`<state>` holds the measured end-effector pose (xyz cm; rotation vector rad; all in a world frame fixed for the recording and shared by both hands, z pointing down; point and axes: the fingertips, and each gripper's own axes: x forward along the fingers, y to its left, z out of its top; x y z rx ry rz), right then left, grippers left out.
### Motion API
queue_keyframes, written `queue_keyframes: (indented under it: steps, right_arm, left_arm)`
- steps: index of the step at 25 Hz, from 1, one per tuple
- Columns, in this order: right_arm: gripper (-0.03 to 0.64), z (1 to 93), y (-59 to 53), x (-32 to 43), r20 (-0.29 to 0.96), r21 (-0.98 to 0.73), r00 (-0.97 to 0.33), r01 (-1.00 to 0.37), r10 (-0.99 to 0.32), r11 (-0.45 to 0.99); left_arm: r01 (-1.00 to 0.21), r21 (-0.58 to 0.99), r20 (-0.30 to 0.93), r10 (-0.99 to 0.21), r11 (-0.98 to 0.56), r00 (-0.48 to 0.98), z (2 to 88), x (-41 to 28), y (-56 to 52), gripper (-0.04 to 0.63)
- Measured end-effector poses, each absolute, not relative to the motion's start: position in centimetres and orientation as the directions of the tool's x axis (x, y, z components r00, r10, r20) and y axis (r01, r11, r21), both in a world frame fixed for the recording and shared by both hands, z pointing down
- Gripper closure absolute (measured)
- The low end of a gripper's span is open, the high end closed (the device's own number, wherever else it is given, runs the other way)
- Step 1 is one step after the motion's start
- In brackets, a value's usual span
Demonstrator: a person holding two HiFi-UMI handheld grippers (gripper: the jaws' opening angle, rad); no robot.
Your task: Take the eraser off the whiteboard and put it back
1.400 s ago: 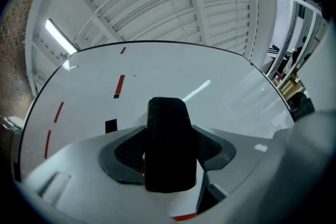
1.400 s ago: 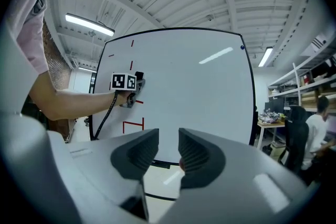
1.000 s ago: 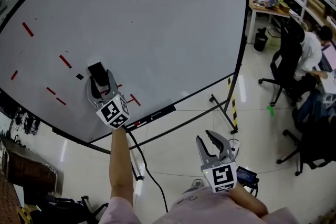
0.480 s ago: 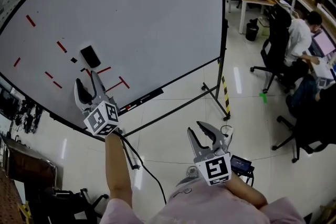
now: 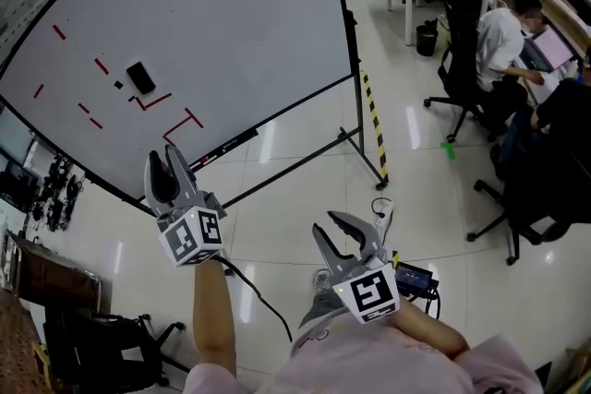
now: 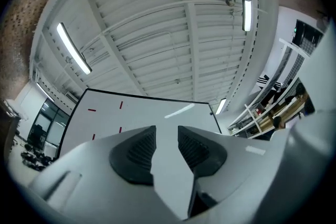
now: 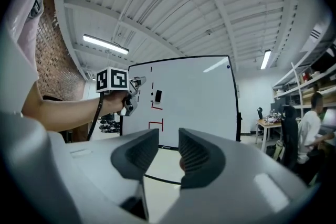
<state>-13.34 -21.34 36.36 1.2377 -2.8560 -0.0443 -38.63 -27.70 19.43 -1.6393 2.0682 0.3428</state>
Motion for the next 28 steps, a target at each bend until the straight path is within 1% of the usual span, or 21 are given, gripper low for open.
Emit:
queue_keyframes:
  steps: [4, 11, 13, 15, 19, 20, 24, 28]
  right_arm:
    - [0.495, 37.0, -16.1, -9.1, 0.016, 0.026, -0.714, -0.7, -0.7, 0.714]
    - [0.495, 37.5, -7.4, -2.3, 0.011, 0.006, -0.761, -0.648, -0.648, 0.761]
    - [0.495, 37.2, -5.3, -1.1, 0.001, 0.005, -0.776, -0.63, -0.63, 0.776]
    - [0.495, 36.9, -3.5, -0.2, -0.005, 0.005, -0.791, -0.612, -0.612, 0.791]
    - [0.495, 36.4, -0.8, 0.3, -0.011, 0.03, -0.813, -0.582, -0.582, 0.812]
    - [0.495, 36.3, -0.4, 0.2, -0.012, 0.034, -0.816, -0.578, -0.578, 0.815]
    - [0.495, 36.3, 0.6, -0.2, 0.001, 0.02, -0.82, -0.572, -0.573, 0.82]
    - [0.495, 36.3, 0.4, -1.4, 0.018, -0.002, -0.814, -0.581, -0.581, 0.814]
  left_arm:
    - [-0.975, -0.094, -0.457, -0.879, 0.203, -0.139, 21.9, -31.5, -21.9, 0.476]
    - [-0.971, -0.03, -0.395, -0.895, 0.236, -0.205, 26.0, -23.5, -10.9, 0.476]
    - [-0.972, -0.031, -0.376, -0.904, 0.234, -0.205, 26.9, -21.5, -8.8, 0.515]
    - [-0.974, -0.031, -0.37, -0.908, 0.226, -0.199, 27.4, -19.9, -7.2, 0.517]
    - [-0.975, -0.015, -0.353, -0.914, 0.22, -0.201, 27.4, -17.9, -5.1, 0.52]
    - [-0.975, -0.009, -0.351, -0.914, 0.22, -0.203, 27.4, -17.8, -4.8, 0.534]
    - [-0.978, 0.015, -0.337, -0.92, 0.209, -0.202, 27.9, -17.7, -4.2, 0.537]
    - [-0.983, 0.034, -0.281, -0.942, 0.183, -0.185, 29.3, -17.6, -3.6, 0.537]
